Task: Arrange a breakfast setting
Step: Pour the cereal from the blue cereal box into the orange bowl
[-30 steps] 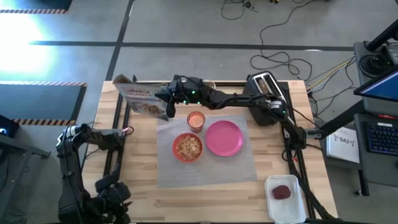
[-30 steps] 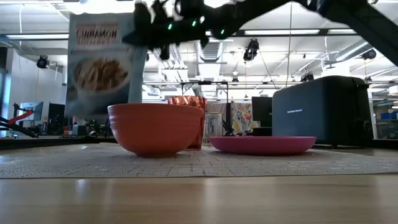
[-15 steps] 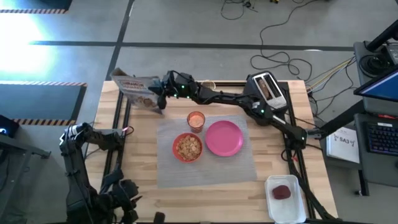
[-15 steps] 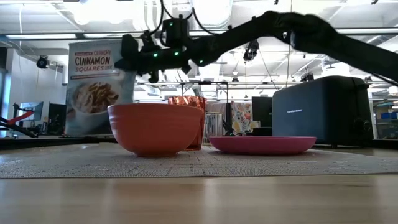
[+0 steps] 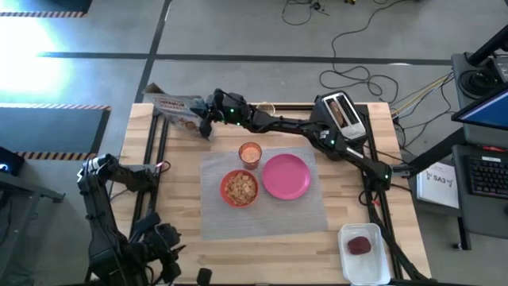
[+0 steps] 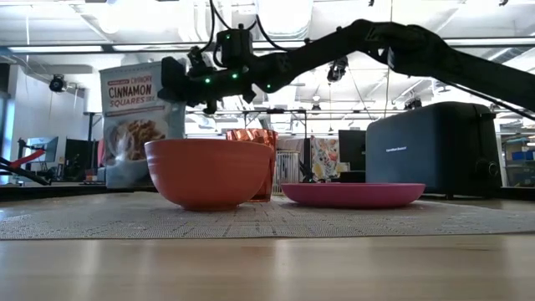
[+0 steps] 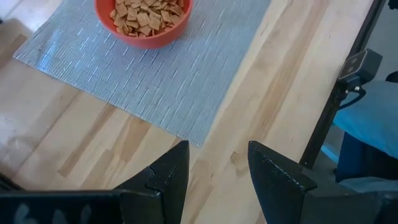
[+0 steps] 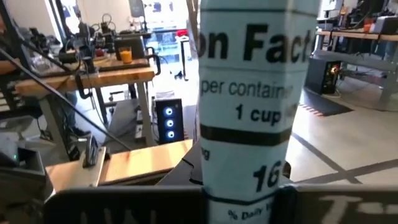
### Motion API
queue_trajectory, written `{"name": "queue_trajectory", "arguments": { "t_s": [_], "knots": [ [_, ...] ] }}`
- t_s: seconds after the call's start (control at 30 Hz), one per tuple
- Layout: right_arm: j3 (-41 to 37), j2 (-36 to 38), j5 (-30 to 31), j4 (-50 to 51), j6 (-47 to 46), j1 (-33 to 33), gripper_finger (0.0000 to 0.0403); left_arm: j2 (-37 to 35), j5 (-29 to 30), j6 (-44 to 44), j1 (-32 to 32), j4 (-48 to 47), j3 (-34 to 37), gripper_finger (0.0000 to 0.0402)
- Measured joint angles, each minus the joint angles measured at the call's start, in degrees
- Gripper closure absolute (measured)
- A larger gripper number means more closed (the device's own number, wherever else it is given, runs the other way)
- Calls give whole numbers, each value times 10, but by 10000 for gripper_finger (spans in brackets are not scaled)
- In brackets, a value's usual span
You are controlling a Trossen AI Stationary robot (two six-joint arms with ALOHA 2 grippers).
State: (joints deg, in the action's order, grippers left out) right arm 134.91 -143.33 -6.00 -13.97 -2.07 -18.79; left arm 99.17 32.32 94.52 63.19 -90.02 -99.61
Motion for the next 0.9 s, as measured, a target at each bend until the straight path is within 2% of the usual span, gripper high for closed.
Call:
{"name": "queue_trajectory", "arguments": {
  "t_s": [0.23,0.33,0.47,0.73,0.9],
  "knots": [
    [0,0,-5,33,-8,0,393,-1,0,0,-8,0,0,254],
    [0,0,-29,34,-8,0,382,-1,0,3,-8,0,0,254],
    [0,0,-60,39,-8,0,345,-1,0,4,-8,0,0,254],
    [1,4,-62,51,-9,0,247,-1,1,4,-8,0,0,254],
    [1,20,-62,112,-8,0,202,-1,1,4,-8,0,0,254]
  ]
}}
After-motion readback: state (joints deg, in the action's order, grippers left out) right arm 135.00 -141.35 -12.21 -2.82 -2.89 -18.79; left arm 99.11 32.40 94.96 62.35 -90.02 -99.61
